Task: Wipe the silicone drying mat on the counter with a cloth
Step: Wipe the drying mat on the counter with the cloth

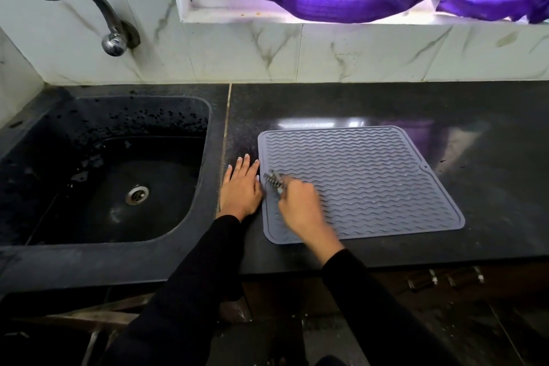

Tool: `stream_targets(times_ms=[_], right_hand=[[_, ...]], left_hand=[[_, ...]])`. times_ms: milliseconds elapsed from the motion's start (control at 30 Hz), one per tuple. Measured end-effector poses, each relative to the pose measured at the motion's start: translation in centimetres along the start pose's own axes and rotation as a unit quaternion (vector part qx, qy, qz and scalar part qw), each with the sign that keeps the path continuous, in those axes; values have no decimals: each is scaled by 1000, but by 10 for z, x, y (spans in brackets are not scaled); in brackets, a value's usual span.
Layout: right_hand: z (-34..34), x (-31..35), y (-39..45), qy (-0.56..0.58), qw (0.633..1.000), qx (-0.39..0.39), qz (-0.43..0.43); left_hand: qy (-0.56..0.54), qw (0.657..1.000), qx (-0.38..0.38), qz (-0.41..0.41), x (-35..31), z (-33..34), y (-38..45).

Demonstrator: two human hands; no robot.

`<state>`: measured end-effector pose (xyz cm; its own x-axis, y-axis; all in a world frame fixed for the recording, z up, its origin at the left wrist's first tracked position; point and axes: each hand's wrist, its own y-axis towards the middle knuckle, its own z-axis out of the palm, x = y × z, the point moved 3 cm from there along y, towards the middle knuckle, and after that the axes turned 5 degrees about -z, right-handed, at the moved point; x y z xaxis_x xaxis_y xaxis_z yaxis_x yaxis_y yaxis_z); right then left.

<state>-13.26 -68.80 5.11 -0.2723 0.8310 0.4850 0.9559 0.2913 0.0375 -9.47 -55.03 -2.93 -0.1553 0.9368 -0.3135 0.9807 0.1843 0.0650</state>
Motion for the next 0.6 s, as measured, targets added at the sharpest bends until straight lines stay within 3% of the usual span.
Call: stream_targets(times_ms=[100, 367, 433, 533, 600], right_hand=[[19, 13, -13, -110, 991, 56, -52], [6, -6, 23, -106, 991, 70, -37], [5, -13, 31, -53, 995, 78, -12], [-11, -32, 44, 197, 968, 105, 114], [-26, -41, 52, 238, 961, 57, 129]], left_hand=[[4, 1000, 2, 3, 1, 2, 0], [17, 1000, -1, 0, -1, 1, -1], [15, 1000, -1, 1, -1, 0, -2], [2, 1000, 10, -3, -2, -2, -2], [-15, 1000, 21, -7, -2, -4, -1]])
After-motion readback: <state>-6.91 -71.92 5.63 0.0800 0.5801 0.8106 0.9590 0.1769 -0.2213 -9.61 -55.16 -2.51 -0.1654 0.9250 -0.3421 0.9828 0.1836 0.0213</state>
